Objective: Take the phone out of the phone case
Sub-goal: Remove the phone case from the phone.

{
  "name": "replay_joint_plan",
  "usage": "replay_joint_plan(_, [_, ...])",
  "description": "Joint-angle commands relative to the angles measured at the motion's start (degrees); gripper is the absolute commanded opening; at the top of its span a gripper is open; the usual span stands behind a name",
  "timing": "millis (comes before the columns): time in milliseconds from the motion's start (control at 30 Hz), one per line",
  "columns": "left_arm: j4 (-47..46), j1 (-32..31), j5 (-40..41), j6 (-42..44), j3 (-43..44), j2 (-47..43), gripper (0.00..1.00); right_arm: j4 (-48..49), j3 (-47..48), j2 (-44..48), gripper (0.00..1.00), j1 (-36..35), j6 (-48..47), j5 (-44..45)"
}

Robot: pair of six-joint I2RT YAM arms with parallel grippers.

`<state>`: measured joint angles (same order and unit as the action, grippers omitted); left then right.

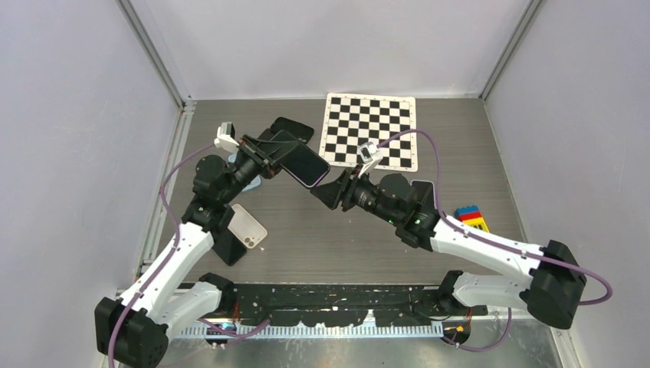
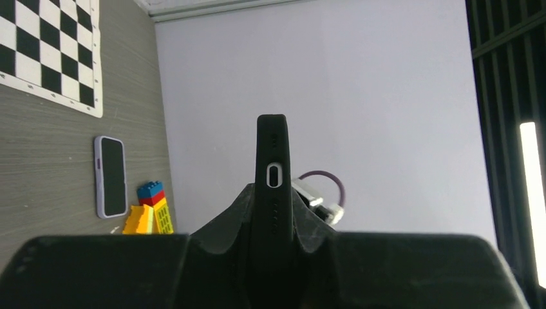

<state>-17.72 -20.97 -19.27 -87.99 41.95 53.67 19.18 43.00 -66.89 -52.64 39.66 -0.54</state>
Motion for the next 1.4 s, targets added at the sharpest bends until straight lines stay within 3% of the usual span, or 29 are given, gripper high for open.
replay_joint_plan(0, [-2.69, 0.19, 0.85, 6.45, 1.93, -2.61, 0.0, 6.4, -1.23, 6.61, 0.53, -0.03, -2.68, -5.41])
replay_joint_plan(233, [4.15, 1.98, -4.41, 17.78, 6.71, -3.42, 0.0, 2.47, -3.01, 14.53, 0.76, 3.32, -4.77, -15.2])
replay_joint_plan(433, [6.36, 2.69, -11.35, 22.55, 10.45, -2.77, 0.0, 3.3, -2.41, 14.75, 0.77, 10.55, 4.81, -20.86])
replay_joint_plan(500, [6.16, 2.72, -12.9, 22.68, 11.0, -2.41, 0.0, 3.14, -1.51, 13.56, 0.74, 12.28, 6.71, -21.93])
replay_joint_plan(700, [5.04, 2.73, -14.85, 22.21, 11.06, -1.25, 0.0, 4.9, 1.59, 9.61, 0.51, 13.1, 8.24, -27.08])
replay_joint_plan(767, [4.69, 2.77, -14.92, 22.03, 10.81, -1.13, 0.0, 6.77, 1.71, 9.28, 0.51, 13.17, 8.59, -28.12])
replay_joint_plan(833, [4.17, 2.78, -15.07, 21.69, 10.61, -0.85, 0.0, 7.59, 1.72, 9.31, 0.59, 13.17, 8.74, -28.31])
replay_joint_plan(900, [3.08, 2.75, -15.39, 21.12, 10.37, -0.61, 0.0, 7.45, 2.12, 9.07, 0.61, 13.18, 8.71, -28.15])
replay_joint_plan(1000, [2.37, 2.75, -15.57, 20.54, 10.34, -0.49, 0.0, 7.07, 2.83, 8.33, 0.57, 13.1, 8.89, -28.19])
replay_joint_plan(1167, [1.9, 2.78, -15.79, 20.16, 10.34, -0.52, 0.0, 5.17, 4.26, 6.19, 0.32, 13.14, 8.93, -27.55])
replay_joint_plan(1367, [1.53, 2.71, -15.95, 19.8, 10.29, -0.5, 0.0, 2.93, 5.17, 4.47, 0.16, 13.18, 8.46, -27.34])
